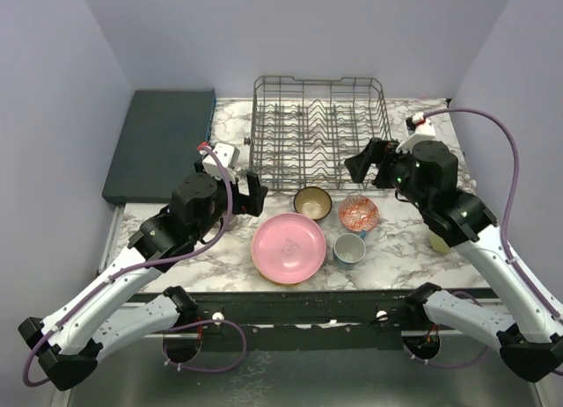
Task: Load the mixed dishes into the dish rack
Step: Pick up the cup at the center of the board, then turn the cup upside down in the dish rack.
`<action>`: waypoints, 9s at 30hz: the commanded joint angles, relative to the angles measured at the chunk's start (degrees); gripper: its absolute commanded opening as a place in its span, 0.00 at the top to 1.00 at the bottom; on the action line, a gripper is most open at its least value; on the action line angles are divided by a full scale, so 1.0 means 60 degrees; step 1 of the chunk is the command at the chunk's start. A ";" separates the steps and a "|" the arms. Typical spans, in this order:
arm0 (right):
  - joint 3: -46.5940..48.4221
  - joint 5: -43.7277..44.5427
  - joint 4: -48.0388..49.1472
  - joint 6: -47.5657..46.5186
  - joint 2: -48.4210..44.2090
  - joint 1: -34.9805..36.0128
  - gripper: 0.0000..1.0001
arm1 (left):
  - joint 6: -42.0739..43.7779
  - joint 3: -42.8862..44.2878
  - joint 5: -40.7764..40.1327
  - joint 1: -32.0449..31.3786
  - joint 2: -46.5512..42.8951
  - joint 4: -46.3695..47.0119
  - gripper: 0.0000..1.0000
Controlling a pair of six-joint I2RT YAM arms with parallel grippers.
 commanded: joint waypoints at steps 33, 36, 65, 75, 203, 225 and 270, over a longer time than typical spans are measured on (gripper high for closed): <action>0.2004 -0.1404 -0.4492 -0.0004 0.1891 0.0023 0.15 | -0.0038 -0.0202 -0.0780 0.0029 0.0170 -0.0678 0.01; 0.1909 -0.1472 -0.4620 0.0107 0.2018 0.0095 0.18 | -0.0038 -0.0188 -0.0810 0.0028 0.0144 -0.0712 0.01; 0.1250 -0.0089 -0.3605 0.0687 0.4284 0.2475 0.49 | -0.0052 -0.0181 -0.1187 0.0040 -0.0014 -0.0766 0.01; 0.0931 0.0013 -0.2956 0.0433 0.5014 0.2473 0.56 | -0.0013 -0.0232 -0.1243 0.0029 -0.0101 -0.0758 0.01; -0.1123 0.1037 -0.5381 0.3761 0.1082 0.2469 0.99 | 0.0174 -0.0298 0.1670 0.0028 0.0318 -0.0561 0.01; -0.0448 -0.2016 -0.1729 0.2313 0.0748 0.2473 1.00 | -0.1988 -0.0331 0.4393 0.0042 -0.0741 0.0003 0.01; -0.0614 -0.7881 0.3631 0.2481 0.0053 0.0649 0.99 | -1.0428 -0.2413 1.2771 0.5229 -0.0030 0.9224 0.01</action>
